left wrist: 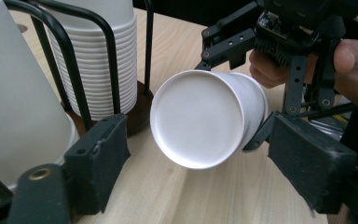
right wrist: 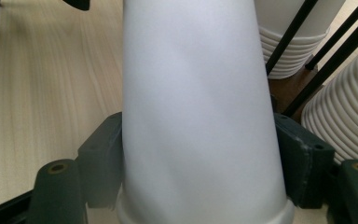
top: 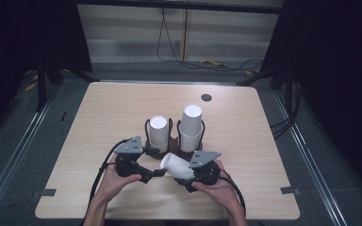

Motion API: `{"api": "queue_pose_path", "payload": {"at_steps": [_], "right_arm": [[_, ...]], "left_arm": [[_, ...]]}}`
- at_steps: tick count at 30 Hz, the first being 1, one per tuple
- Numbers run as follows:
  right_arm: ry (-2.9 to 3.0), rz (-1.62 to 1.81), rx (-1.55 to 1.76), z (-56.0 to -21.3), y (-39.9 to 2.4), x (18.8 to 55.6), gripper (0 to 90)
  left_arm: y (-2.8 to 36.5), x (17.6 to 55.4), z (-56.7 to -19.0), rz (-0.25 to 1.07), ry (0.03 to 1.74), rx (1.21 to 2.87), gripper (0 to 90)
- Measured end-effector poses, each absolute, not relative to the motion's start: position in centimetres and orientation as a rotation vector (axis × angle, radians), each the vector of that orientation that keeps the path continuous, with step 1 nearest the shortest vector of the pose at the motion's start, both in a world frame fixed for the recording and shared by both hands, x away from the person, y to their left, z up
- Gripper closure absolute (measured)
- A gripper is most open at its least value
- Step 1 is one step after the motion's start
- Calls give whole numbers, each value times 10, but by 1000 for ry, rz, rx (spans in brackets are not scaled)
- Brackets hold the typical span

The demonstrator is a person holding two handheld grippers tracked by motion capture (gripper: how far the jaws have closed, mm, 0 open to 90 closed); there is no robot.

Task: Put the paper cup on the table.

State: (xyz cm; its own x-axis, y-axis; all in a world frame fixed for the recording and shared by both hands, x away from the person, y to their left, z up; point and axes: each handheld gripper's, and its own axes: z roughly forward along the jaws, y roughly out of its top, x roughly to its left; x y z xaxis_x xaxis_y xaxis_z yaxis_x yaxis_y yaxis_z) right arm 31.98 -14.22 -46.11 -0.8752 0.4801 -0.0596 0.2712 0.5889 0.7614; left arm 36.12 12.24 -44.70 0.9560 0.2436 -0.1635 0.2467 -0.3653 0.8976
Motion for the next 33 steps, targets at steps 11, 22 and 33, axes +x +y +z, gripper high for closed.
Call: {"api": "queue_pose_path", "payload": {"at_steps": [11,22,33], "right_arm": [[2608,1121,596,-458,-140,324,273],[2659,1004,556,-456,-132,325,277],[2722,946,504,-447,-130,327,279]], "left_arm": [[122,362,-448,-29,328,2002,157],[117,363,-447,-35,281,2054,185],[111,365,-448,-51,261,2096,200]]}}
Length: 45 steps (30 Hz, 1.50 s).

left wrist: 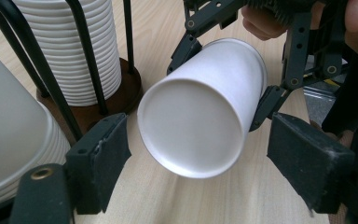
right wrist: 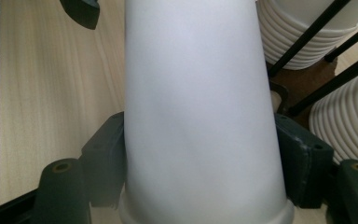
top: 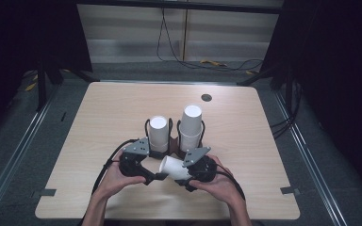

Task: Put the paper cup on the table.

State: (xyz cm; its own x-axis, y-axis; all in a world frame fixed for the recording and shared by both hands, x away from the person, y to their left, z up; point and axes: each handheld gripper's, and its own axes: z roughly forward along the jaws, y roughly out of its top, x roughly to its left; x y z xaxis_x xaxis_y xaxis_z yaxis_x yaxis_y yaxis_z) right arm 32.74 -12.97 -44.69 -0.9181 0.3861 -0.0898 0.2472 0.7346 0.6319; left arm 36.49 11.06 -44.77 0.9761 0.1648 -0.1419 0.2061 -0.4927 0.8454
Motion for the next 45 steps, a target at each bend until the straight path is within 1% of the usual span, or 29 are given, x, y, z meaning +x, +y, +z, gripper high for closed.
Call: {"api": "queue_pose_path", "payload": {"at_steps": [4,6,10,18,24,30,32,37,45], "right_arm": [[2744,902,486,-447,-127,328,280],[2753,883,476,-446,-125,329,280],[2767,844,455,-442,-123,332,282],[2809,779,428,-438,-117,334,283],[2834,746,406,-438,-114,336,285],[2867,689,380,-435,-109,340,292],[2890,663,374,-434,-106,340,293],[2895,634,360,-432,-102,342,294],[2925,614,325,-432,-98,345,295]], "left_arm": [[111,367,-449,-55,268,2116,181],[112,367,-449,-74,256,2114,156],[111,368,-449,-67,258,2117,163],[108,370,-449,-61,227,2191,184],[105,371,-447,-59,225,2205,198],[106,373,-448,-59,223,2227,197],[106,374,-448,-66,248,2221,198],[103,374,-449,-52,235,2243,195],[100,374,-451,-79,209,2271,217]]}}
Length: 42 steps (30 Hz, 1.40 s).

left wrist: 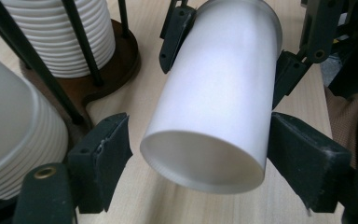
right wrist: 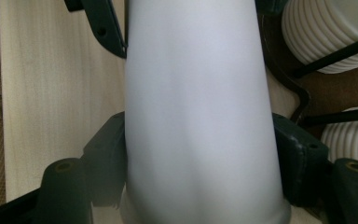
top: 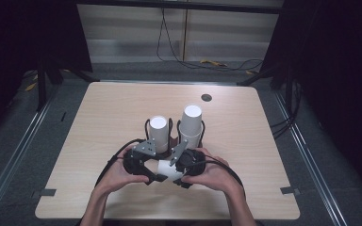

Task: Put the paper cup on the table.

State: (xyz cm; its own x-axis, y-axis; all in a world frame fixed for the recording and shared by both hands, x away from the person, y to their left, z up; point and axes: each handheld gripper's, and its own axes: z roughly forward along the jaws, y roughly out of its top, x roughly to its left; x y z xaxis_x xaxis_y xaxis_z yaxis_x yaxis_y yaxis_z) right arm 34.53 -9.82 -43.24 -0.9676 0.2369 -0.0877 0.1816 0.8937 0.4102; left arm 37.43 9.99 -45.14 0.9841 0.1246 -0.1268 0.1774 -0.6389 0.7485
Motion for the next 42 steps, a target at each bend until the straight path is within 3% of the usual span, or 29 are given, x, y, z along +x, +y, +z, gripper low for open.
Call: {"api": "queue_pose_path", "payload": {"at_steps": [22,42], "right_arm": [[2980,578,222,-437,-87,347,289],[2908,701,322,-440,-99,346,162]], "left_arm": [[92,372,-461,-155,114,2305,302],[102,371,-462,-129,150,2260,325]]}}
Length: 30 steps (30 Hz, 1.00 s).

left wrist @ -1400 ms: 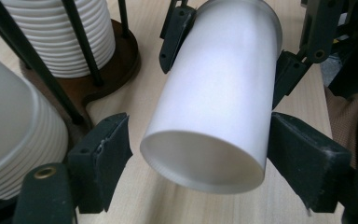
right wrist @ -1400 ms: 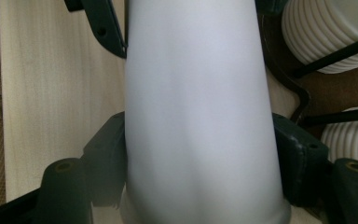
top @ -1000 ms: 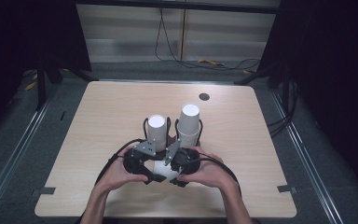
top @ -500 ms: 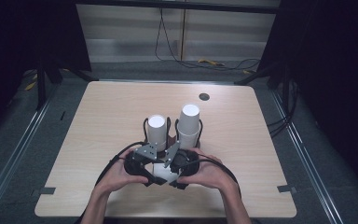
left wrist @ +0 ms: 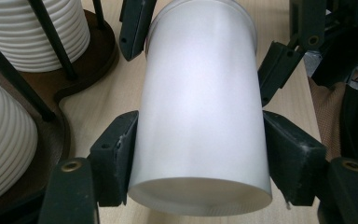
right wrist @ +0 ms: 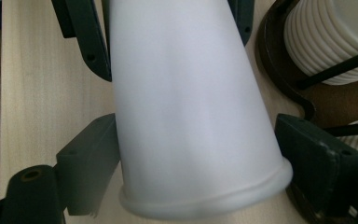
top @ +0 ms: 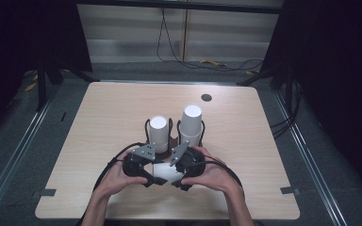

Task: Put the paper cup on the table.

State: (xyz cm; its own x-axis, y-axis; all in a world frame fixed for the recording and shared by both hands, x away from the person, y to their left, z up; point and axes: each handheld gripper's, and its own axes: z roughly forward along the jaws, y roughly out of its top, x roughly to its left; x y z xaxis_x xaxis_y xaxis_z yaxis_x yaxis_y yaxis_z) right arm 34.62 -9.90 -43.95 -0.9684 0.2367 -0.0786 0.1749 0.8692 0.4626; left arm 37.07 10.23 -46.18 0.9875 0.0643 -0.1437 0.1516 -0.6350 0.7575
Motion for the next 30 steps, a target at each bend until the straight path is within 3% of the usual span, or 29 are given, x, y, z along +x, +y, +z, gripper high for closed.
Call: {"api": "queue_pose_path", "payload": {"at_steps": [30], "right_arm": [[2794,895,513,-452,-127,347,148]], "left_arm": [[119,366,-464,-100,260,2132,320]]}}
